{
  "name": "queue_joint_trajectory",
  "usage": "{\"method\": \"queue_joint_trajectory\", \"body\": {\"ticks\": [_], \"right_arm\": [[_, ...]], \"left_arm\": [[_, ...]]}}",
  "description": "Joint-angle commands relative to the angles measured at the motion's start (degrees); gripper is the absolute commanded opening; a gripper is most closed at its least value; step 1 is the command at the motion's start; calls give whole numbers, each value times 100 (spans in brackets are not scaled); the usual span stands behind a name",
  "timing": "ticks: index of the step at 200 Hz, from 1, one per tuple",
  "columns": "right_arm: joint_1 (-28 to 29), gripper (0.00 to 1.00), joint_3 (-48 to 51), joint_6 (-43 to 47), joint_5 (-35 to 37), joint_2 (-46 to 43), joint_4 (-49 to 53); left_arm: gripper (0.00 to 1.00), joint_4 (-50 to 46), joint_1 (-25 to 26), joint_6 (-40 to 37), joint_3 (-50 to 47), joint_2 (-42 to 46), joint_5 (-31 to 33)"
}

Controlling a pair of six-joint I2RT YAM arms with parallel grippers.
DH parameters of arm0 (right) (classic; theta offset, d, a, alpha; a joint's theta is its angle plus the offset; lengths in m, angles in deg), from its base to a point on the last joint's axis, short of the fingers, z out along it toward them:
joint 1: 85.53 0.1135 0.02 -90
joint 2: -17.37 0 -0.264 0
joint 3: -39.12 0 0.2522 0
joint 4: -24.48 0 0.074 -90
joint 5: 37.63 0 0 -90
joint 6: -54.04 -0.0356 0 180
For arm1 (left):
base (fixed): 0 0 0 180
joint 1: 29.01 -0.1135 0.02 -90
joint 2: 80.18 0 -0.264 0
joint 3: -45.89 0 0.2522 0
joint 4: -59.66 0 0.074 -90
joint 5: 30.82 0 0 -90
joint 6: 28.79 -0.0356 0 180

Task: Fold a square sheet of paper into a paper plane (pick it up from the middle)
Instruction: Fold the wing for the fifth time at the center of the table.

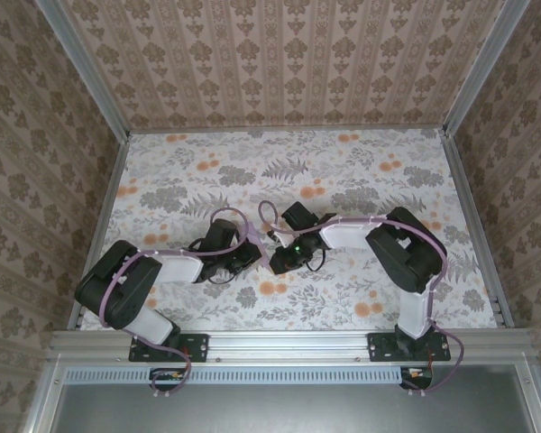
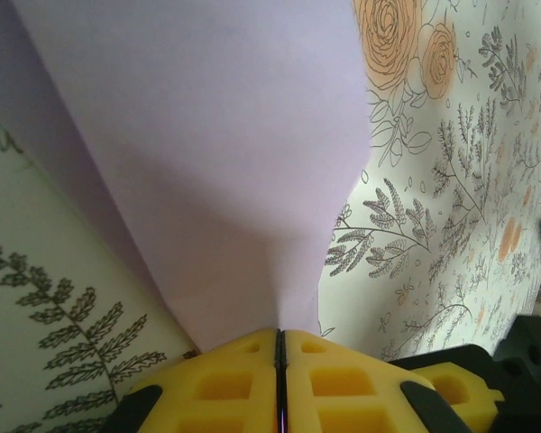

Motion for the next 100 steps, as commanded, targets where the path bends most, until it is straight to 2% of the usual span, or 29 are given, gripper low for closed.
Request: {"method": "queue_joint_trajectory", "body": {"ticks": [1, 26, 59, 100], "right_arm": [[29, 24, 289, -217, 686, -722, -31], [29, 23, 330, -370, 576, -948, -267], [82, 10, 70, -631, -43, -464, -582], [91, 4, -211, -806, -311, 88, -799]], "left_arm": [[10, -250, 20, 7, -128, -34, 136], [9, -248, 16, -17, -122, -33, 114], [8, -246, 11, -28, -128, -16, 105], [7, -248, 10, -37, -128, 17, 105]]}}
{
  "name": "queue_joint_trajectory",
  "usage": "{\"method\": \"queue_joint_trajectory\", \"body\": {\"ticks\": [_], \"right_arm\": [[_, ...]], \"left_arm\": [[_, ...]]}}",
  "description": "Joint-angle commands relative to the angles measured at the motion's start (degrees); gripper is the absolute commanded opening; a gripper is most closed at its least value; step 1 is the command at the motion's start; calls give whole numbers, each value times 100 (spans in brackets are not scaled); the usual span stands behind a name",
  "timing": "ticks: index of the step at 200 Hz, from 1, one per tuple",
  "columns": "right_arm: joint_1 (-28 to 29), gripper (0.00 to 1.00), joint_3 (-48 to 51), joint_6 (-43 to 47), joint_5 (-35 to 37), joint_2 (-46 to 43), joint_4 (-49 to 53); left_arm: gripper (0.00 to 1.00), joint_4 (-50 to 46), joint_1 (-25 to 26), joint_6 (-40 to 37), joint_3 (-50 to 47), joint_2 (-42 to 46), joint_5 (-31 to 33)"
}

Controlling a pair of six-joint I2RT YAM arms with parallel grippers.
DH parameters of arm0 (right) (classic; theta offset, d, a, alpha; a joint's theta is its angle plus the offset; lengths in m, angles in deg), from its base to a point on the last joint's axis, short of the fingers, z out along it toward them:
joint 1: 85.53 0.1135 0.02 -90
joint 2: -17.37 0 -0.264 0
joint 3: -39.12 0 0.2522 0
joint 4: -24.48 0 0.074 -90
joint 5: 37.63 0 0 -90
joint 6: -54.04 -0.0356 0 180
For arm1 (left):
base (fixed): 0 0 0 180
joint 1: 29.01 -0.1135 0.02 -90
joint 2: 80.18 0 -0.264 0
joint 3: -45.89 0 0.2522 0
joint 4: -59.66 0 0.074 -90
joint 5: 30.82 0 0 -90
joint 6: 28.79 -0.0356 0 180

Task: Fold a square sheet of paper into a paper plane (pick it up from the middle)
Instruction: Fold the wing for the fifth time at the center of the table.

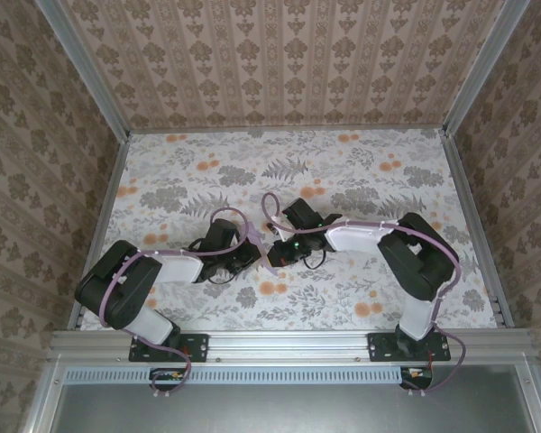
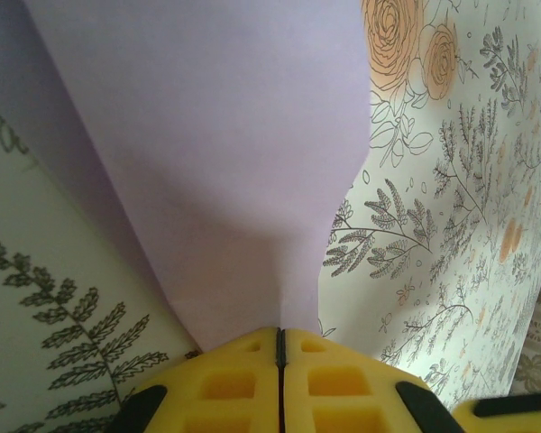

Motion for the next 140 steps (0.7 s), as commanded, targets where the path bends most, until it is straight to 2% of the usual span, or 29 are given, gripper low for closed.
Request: {"method": "queue_joint_trajectory", "body": {"ticks": [1, 89, 112, 140], "right_arm": [[32, 4, -233, -183, -291, 293, -173], [45, 3, -162, 88, -353, 720, 169], [44, 3, -94, 192, -274, 716, 301], [40, 3, 56, 264, -280, 594, 406]], "left_arm": [[7, -236, 13, -37, -128, 18, 105], [4, -345, -26, 40, -145, -27, 138], [0, -422, -48, 76, -155, -18, 197], [0, -661, -81, 77, -140, -23, 283]]}}
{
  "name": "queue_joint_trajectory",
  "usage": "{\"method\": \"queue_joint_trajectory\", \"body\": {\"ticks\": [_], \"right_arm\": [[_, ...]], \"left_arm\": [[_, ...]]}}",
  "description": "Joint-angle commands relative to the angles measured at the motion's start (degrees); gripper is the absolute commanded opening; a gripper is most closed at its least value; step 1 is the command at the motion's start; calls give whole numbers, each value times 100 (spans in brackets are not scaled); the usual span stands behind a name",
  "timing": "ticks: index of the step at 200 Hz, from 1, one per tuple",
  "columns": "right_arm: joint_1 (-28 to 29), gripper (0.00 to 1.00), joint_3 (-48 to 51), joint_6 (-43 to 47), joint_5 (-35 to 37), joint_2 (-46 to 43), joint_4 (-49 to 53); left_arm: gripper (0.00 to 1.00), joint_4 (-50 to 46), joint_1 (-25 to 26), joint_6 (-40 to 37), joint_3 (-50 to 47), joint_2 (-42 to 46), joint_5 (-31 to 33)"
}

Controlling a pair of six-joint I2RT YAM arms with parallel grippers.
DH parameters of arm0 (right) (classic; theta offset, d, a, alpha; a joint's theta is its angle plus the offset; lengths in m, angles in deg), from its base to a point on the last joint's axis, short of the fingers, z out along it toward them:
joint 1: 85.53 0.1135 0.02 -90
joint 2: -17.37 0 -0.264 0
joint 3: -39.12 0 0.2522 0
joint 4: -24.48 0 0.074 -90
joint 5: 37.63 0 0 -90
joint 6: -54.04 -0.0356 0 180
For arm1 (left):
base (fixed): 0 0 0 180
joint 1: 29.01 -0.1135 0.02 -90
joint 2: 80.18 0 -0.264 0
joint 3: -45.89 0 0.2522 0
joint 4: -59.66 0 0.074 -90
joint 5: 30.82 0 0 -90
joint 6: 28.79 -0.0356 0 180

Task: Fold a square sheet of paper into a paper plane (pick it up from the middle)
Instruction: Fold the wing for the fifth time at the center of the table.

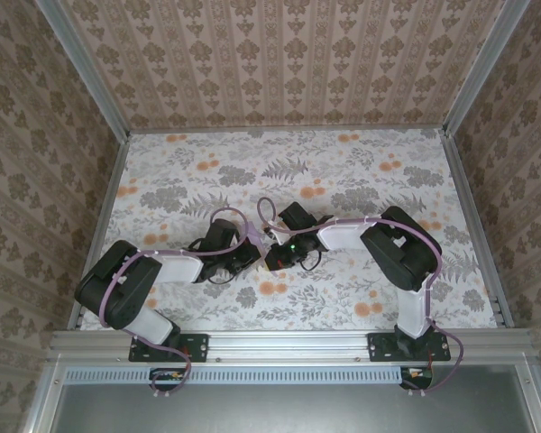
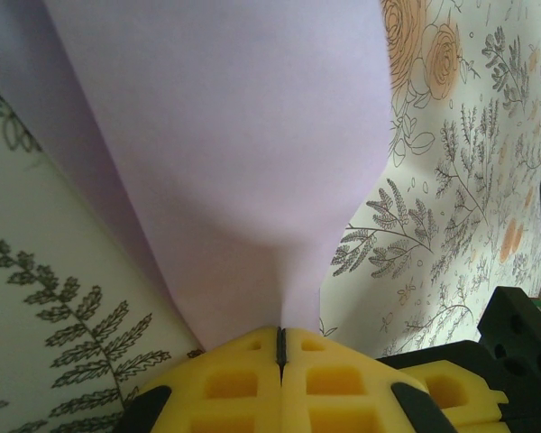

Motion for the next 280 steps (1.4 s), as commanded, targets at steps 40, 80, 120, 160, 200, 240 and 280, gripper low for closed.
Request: {"method": "queue_joint_trajectory", "body": {"ticks": [40, 80, 120, 160, 200, 240, 280], "right_arm": [[47, 2, 621, 292, -138, -252, 656], [47, 2, 1132, 247, -48, -640, 698], [68, 3, 995, 137, 401, -1298, 867], [270, 1, 655, -270, 614, -1484, 347], [398, 0, -23, -405, 690, -572, 122], [398, 0, -80, -399, 864, -100, 57], [345, 0, 343, -388, 986, -122, -65]], "left_arm": [[0, -985, -155, 109, -140, -68, 414], [0, -941, -187, 89, -154, -126, 363], [0, -699, -180, -132, -72, 4, 101], [0, -767, -142, -347, 71, 184, -59], [0, -600, -125, -413, 166, 159, -286], [0, -463, -222, -548, 243, 281, -588], [0, -1332, -677, -1246, 555, 884, -686]]}}
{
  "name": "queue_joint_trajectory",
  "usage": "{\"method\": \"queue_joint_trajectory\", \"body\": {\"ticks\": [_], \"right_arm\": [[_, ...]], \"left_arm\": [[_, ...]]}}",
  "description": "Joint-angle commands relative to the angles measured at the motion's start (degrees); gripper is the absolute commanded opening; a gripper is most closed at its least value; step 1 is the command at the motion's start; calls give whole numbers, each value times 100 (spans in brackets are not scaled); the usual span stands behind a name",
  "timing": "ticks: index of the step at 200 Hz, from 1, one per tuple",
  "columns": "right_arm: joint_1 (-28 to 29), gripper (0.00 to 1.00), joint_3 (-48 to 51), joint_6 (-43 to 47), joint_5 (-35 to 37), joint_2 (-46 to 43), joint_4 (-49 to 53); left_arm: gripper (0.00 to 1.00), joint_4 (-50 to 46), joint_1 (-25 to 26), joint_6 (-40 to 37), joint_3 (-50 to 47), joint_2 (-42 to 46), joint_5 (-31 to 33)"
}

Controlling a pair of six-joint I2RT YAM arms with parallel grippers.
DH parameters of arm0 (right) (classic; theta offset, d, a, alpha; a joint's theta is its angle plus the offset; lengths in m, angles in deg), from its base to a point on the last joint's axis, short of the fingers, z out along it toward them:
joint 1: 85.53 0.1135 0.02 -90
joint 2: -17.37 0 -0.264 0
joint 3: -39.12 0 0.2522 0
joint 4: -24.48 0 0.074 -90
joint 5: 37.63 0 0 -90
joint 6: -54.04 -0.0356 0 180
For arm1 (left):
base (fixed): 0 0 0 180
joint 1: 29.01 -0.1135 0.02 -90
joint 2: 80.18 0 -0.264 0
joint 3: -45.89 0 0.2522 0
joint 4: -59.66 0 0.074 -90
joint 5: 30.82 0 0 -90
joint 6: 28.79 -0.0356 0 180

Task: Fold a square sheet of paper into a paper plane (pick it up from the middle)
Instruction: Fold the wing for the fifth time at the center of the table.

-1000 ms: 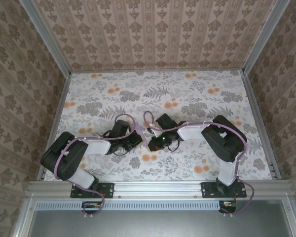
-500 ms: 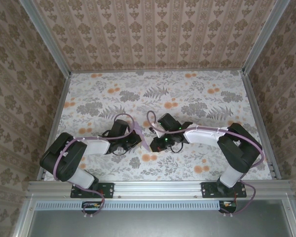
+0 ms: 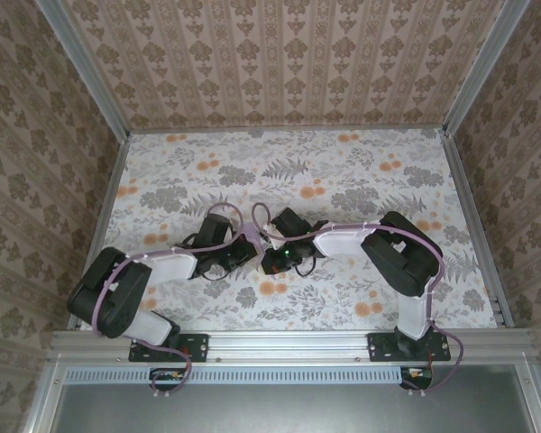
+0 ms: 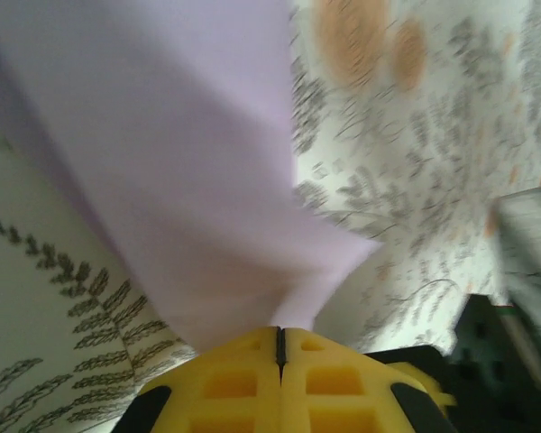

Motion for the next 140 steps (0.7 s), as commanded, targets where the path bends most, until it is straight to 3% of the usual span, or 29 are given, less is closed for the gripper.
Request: {"method": "queue_joint_trajectory", "body": {"ticks": [1, 43, 94, 140], "right_arm": [[-35, 0, 280, -36, 252, 47, 20], [-97, 0, 371, -103, 160, 107, -98], [-121, 0, 352, -90, 81, 154, -36], [-129, 0, 366, -95, 25, 137, -17]], "left_arm": [[0, -524, -278, -629, 307, 388, -197], [2, -482, -803, -1097, 222, 433, -503], [1, -272, -970, -1629, 322, 29, -571], [1, -47, -1031, -1618, 467, -416, -561]]}}
